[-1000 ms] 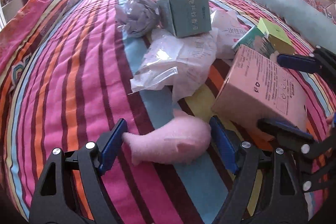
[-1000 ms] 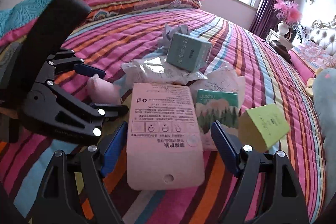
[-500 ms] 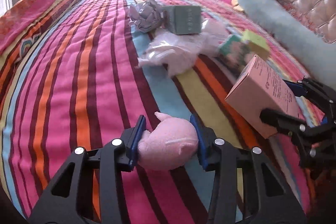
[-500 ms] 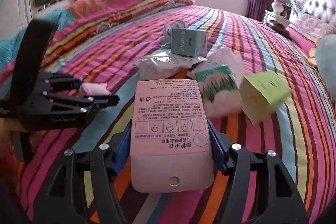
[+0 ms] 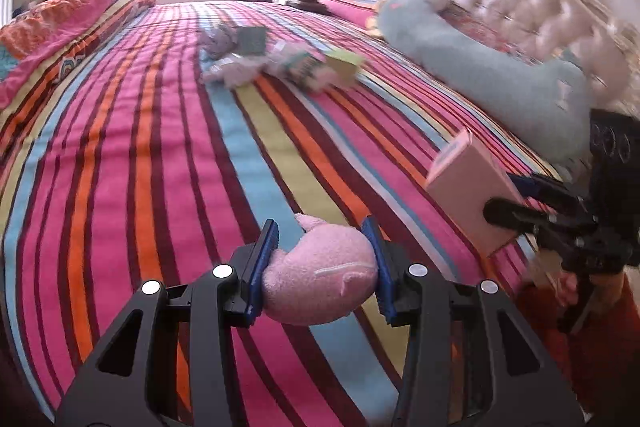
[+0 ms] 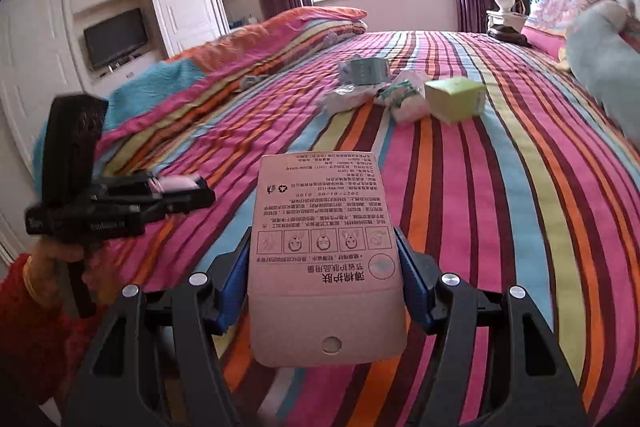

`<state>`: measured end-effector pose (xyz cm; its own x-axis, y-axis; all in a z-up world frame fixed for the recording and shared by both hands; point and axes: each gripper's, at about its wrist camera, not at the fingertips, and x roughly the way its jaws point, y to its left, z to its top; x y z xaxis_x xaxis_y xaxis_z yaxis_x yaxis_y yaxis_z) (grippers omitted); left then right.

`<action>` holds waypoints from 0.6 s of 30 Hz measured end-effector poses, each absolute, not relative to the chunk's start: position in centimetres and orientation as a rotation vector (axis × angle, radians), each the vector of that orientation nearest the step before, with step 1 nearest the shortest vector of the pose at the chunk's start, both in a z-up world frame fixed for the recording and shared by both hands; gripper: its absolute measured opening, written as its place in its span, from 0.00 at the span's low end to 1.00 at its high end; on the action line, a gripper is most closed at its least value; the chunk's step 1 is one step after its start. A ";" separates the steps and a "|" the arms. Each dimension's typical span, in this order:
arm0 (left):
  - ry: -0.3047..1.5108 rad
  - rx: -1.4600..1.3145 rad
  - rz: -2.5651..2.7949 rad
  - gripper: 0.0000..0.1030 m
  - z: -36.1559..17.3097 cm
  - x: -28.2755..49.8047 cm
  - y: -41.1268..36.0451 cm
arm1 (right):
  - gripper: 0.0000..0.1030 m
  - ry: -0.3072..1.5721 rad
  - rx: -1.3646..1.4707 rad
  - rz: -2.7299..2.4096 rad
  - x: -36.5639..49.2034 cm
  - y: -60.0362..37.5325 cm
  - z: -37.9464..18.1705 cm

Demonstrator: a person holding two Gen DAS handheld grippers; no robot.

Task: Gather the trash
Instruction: 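Carry pig and pink box over the wastebasket and open both tools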

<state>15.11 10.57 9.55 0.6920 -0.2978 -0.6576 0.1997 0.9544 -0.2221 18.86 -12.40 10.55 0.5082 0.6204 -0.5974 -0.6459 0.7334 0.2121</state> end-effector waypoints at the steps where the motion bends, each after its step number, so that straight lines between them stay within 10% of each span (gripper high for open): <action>1: 0.762 -0.141 -0.292 0.42 9.4 13.7 10.1 | 0.60 0.708 -0.031 0.768 16.9 -13.1 10.5; 18: 1.271 -0.131 -0.322 0.42 -11.8 -3.9 -0.5 | 0.60 1.281 0.041 0.632 4.0 -16.5 -8.0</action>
<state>-3.93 -0.52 -11.75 0.2575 -0.3085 -0.9157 0.1647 0.9478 -0.2729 4.05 -16.48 -8.05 0.1418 0.4594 -0.8768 -0.4155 0.8316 0.3685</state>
